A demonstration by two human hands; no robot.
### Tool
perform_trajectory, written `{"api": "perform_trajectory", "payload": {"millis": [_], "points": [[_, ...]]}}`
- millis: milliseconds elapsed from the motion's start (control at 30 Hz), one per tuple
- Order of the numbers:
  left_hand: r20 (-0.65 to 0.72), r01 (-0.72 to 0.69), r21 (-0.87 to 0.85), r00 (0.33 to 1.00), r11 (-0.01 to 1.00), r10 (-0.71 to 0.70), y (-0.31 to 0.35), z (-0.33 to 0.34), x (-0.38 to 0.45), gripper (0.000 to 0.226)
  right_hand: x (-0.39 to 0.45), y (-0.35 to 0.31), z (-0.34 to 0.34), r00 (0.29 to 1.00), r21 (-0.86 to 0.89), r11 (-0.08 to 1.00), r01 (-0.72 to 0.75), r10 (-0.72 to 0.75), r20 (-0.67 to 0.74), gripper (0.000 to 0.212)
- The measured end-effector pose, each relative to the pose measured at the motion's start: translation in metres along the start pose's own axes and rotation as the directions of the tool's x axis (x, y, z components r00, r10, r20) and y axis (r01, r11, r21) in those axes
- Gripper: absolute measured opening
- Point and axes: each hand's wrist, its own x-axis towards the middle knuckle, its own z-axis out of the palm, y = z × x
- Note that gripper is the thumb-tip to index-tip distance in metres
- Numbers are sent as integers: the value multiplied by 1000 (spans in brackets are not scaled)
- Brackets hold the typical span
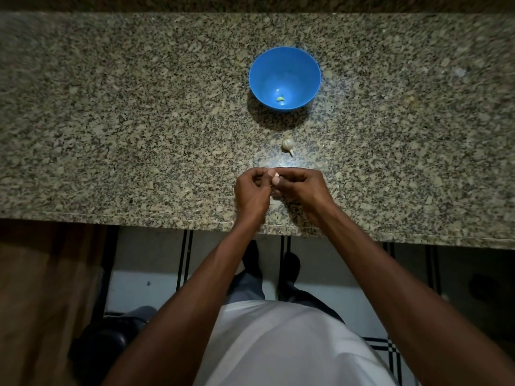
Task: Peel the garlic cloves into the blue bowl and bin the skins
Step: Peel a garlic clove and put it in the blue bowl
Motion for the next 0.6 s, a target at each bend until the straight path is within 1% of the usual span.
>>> {"api": "perform_trajectory", "payload": {"millis": [100, 200, 433, 600], "points": [[83, -7, 49, 997, 999, 3, -4, -6, 3, 14, 0, 1, -4, 1000, 0, 1000, -11, 11, 23, 29], [138, -12, 11, 990, 1000, 11, -7, -12, 2, 15, 0, -1, -5, 999, 10, 999, -50, 50, 21, 32], [189, -43, 62, 982, 997, 30, -10, -24, 0, 18, -3, 4, 1, 996, 31, 996, -84, 82, 39, 34], [198, -77, 99, 979, 992, 56, -12, -31, -1, 17, -5, 7, 5, 996, 60, 995, -83, 80, 36, 35]]}}
